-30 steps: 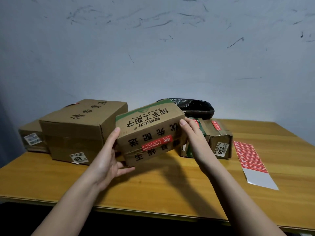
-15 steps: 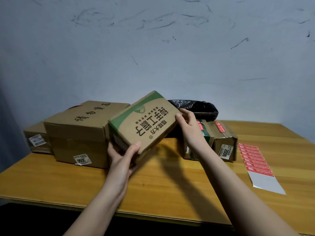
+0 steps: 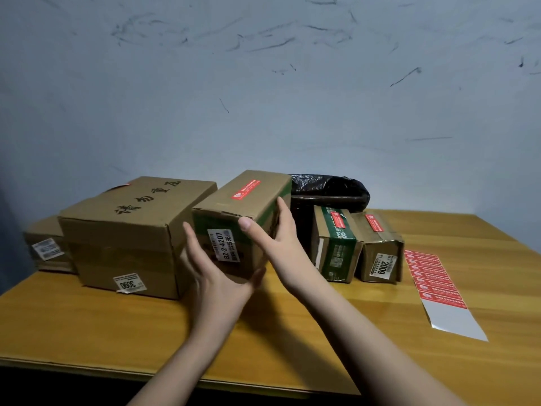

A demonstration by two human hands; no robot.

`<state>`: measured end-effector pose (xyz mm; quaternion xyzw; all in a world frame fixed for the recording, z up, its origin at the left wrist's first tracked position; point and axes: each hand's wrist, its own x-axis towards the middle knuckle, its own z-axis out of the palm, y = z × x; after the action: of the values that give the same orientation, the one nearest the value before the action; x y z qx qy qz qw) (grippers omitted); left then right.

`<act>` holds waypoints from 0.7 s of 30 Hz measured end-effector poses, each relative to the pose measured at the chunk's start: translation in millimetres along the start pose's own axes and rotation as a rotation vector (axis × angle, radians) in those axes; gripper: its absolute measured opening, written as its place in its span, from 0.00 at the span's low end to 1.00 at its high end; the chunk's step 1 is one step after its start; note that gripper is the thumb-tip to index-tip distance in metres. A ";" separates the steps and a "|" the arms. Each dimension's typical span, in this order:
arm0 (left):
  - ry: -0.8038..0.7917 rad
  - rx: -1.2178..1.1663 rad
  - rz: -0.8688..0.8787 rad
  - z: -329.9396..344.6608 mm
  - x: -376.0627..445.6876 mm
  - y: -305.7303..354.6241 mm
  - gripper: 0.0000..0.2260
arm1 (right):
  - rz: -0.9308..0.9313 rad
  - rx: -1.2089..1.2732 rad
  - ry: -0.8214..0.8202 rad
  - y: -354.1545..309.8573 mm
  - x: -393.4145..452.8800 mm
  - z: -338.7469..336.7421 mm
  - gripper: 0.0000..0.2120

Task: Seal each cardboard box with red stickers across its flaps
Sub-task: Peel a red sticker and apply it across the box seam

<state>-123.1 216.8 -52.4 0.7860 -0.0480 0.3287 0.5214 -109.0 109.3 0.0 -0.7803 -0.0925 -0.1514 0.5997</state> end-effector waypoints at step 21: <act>-0.391 0.116 0.069 21.0 44.5 -21.1 0.43 | 0.033 -0.182 0.107 44.0 12.3 -21.9 0.31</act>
<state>-69.9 220.3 -48.8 0.8614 -0.1561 0.1898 0.4444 -85.9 76.1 -30.6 -0.8237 -0.0332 -0.1907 0.5329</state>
